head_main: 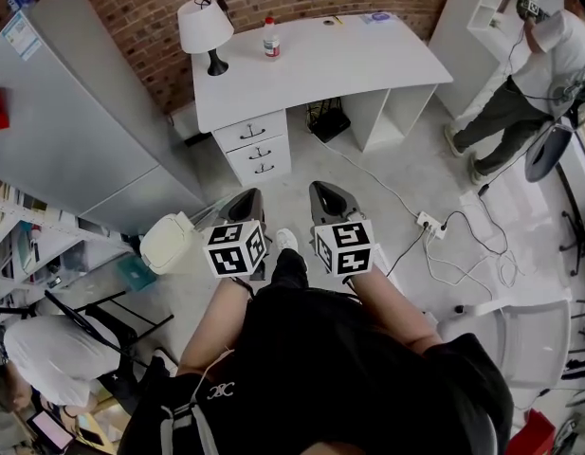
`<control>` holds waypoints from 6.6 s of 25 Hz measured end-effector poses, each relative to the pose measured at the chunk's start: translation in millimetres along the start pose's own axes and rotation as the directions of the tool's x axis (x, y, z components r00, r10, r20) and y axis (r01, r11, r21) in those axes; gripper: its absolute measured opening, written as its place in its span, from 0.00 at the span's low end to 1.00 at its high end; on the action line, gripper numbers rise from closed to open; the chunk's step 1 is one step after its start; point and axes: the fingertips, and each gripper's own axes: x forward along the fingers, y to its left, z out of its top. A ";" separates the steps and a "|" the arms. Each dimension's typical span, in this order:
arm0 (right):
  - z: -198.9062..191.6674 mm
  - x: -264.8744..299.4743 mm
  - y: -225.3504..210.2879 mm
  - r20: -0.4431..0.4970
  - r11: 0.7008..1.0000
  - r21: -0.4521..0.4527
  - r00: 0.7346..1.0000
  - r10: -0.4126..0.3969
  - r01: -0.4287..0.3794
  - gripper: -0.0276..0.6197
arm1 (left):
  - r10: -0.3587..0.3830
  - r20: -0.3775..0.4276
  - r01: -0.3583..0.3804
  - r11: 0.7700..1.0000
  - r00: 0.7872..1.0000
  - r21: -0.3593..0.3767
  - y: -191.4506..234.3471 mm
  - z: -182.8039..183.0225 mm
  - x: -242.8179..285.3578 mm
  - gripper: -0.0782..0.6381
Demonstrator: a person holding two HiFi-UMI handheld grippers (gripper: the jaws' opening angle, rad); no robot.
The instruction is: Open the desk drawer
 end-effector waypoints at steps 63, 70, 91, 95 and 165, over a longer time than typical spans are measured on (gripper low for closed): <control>61.2 404.3 0.5 -0.285 0.879 -0.231 0.893 0.349 -0.418 0.04 | 0.333 -0.084 -0.328 0.797 0.939 -0.507 262.2 45.1 227.0 0.11; 29.9 421.4 3.4 -0.390 0.798 -0.251 0.812 0.434 -0.548 0.04 | 0.340 -0.097 -0.310 0.659 0.935 -0.685 250.1 -5.3 245.3 0.11; -155.4 450.1 -2.7 -0.663 0.555 -0.381 0.637 0.393 -0.739 0.04 | 0.351 0.168 0.073 0.269 0.921 -0.960 297.9 -173.1 368.0 0.11; -179.8 461.1 -8.9 -0.691 0.579 -0.354 0.623 0.367 -0.734 0.04 | 0.293 0.204 0.131 0.250 0.934 -0.959 311.3 -198.7 412.7 0.11; -179.1 491.1 -62.3 -0.691 0.678 -0.350 0.667 0.279 -0.647 0.04 | 0.280 0.334 0.317 0.107 0.900 -0.942 324.1 -222.8 475.8 0.14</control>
